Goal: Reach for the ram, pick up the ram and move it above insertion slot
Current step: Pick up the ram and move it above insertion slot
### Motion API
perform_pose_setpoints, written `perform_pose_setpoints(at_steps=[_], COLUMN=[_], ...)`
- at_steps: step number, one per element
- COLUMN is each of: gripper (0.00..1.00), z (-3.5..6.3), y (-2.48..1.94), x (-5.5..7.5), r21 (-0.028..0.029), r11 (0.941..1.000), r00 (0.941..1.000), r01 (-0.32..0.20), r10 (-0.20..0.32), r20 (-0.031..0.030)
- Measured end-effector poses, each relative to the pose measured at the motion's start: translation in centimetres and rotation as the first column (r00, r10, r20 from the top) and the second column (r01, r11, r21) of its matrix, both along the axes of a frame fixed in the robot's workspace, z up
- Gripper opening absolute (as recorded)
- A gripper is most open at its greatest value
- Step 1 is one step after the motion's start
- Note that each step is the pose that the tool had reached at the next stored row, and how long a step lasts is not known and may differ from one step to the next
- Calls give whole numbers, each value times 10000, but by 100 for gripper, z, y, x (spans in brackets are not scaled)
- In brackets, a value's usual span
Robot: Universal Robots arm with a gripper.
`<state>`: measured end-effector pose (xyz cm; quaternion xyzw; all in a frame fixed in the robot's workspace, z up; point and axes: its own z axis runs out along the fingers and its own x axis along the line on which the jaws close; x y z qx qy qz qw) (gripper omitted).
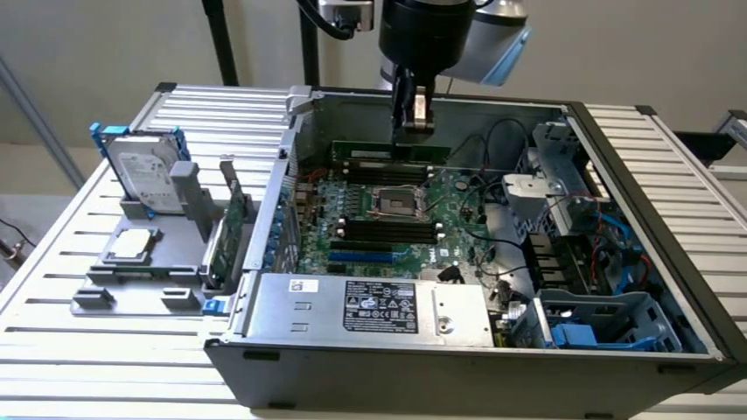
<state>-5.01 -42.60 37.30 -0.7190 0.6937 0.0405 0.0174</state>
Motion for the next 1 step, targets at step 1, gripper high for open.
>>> perform_pose_setpoints(at_steps=[1], gripper=[14], z=[0], y=[0], x=[0], r21=[0], r11=[10000], r00=[10000], r01=[1], r10=[-1], r20=[0])
